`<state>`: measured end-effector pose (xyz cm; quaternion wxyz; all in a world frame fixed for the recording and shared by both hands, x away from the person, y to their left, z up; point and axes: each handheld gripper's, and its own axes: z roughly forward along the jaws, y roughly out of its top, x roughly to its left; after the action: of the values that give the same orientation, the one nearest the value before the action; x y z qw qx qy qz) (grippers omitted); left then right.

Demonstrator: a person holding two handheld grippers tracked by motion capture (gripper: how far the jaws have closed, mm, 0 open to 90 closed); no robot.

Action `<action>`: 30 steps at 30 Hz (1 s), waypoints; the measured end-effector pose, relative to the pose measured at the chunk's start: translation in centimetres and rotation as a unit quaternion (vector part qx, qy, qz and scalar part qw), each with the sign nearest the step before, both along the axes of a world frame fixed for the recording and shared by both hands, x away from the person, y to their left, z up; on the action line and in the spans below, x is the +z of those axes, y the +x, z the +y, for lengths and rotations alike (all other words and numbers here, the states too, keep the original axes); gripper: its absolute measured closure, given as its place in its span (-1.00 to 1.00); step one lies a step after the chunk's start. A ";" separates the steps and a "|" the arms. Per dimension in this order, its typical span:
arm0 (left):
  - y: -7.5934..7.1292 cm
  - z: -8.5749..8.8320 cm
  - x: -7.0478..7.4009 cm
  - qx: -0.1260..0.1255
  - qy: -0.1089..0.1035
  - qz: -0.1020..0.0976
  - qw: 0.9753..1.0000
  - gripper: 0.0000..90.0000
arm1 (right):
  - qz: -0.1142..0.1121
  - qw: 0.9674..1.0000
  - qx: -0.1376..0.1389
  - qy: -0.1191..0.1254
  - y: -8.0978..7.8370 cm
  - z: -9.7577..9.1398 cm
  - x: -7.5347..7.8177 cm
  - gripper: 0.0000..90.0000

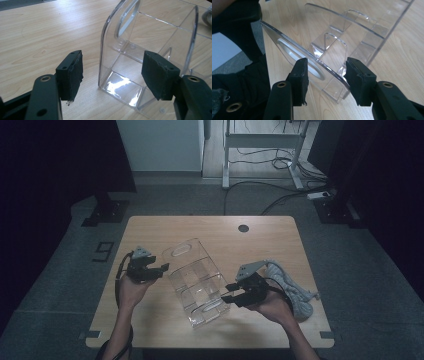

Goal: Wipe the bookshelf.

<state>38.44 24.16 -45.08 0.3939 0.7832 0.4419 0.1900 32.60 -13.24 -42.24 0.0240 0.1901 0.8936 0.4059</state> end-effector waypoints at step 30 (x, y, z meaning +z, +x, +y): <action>-1.6 0.6 0.0 -0.011 -0.003 -0.004 1.000 -0.53 | -0.015 0.999 -0.031 -0.034 0.1 2.9 -0.1 0.86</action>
<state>36.86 24.76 -45.09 0.3998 0.7863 0.4322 0.1872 32.68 -10.37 -42.31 0.0563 0.2107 0.9001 0.3772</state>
